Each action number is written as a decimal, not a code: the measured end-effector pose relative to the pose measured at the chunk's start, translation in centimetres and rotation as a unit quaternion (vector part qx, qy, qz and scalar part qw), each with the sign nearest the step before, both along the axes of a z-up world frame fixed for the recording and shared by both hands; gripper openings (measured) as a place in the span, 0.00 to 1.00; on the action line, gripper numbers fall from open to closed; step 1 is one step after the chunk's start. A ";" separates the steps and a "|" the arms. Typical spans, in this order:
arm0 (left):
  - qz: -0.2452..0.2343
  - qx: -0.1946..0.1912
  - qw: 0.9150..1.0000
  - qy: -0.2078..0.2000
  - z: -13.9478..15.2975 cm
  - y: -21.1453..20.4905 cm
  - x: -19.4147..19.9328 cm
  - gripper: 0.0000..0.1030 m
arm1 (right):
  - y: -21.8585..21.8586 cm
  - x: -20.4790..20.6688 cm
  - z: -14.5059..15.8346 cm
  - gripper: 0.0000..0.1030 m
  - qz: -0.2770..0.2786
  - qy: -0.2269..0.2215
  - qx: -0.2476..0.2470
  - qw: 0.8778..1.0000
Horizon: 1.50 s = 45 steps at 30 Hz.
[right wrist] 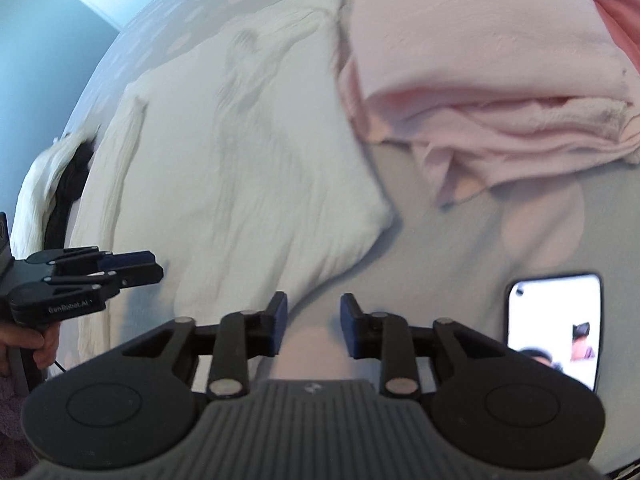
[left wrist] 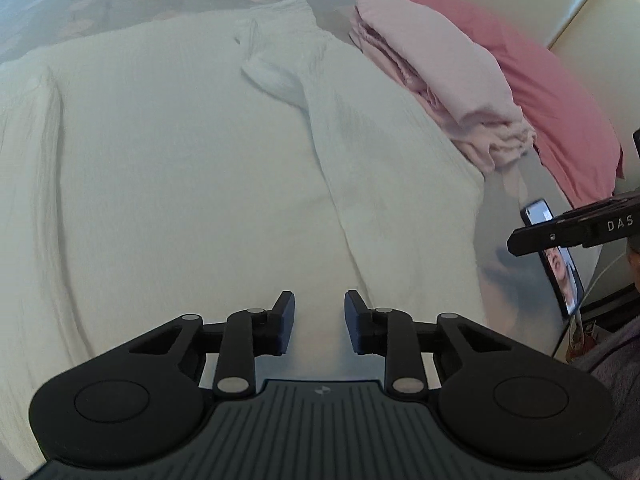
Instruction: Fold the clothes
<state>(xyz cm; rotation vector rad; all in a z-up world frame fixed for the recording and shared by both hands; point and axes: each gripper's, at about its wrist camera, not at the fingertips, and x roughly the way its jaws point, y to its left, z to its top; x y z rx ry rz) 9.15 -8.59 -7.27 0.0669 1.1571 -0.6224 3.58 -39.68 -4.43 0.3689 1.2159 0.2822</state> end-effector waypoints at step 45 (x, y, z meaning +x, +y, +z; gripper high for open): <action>0.012 -0.114 0.993 0.027 1.4 -1.5 -2.2 0.17 | -2.6 3.4 -0.3 0.40 -0.046 -0.070 -0.043 0.996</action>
